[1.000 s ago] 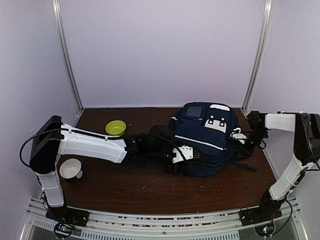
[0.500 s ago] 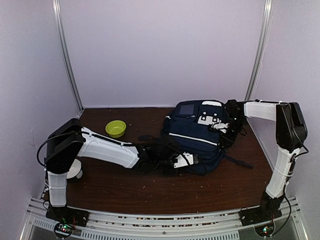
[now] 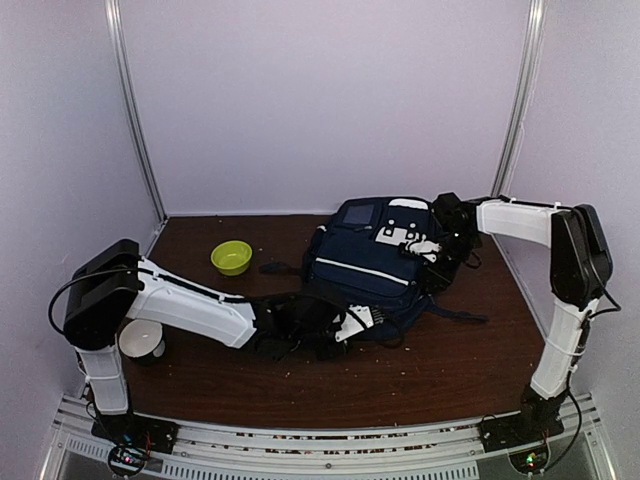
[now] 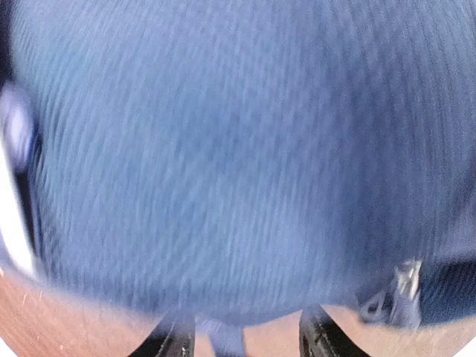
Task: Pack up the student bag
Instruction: Move the student bag to the center of the board, then rotate the student bag to the center of the board.
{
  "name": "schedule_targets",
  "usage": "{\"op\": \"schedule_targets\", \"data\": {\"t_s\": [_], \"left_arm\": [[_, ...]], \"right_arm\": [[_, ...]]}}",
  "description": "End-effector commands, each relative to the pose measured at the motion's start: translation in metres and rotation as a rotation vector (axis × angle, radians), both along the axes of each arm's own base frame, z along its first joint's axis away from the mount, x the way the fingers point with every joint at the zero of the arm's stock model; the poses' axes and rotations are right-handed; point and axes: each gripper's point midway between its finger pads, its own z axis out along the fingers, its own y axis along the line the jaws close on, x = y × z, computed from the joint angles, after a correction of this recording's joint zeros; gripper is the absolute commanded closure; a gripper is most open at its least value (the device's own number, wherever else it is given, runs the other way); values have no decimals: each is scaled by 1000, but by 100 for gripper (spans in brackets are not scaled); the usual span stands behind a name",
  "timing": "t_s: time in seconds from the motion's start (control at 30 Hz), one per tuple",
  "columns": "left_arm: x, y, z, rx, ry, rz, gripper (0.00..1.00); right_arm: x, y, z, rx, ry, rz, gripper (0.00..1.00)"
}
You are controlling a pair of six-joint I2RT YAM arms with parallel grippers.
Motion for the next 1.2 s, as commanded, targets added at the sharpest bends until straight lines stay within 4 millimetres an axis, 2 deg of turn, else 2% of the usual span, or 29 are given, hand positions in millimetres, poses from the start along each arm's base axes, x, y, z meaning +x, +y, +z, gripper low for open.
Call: {"op": "schedule_targets", "data": {"t_s": [0.0,0.07,0.13,0.47,0.8,1.03,1.17], "left_arm": [[-13,-18,25,-140,12,-1,100],[-13,-18,24,-151,13,2,100],[-13,-18,24,-155,13,4,100],[-14,-11,33,-185,24,29,100],[-10,-5,48,-250,2,74,100],[-8,4,52,-282,-10,108,100],[-6,9,55,-294,-26,127,100]], "right_arm": [[-23,-14,21,33,-27,-31,52],[-37,-19,15,25,-9,-31,52],[-41,-20,12,29,-7,-36,52],[-39,-13,-7,20,14,-69,54],[-32,-12,-32,-70,-1,-107,56],[-29,-20,-34,-110,-21,-134,66],[-29,-23,-35,-125,-28,-141,76]]}}
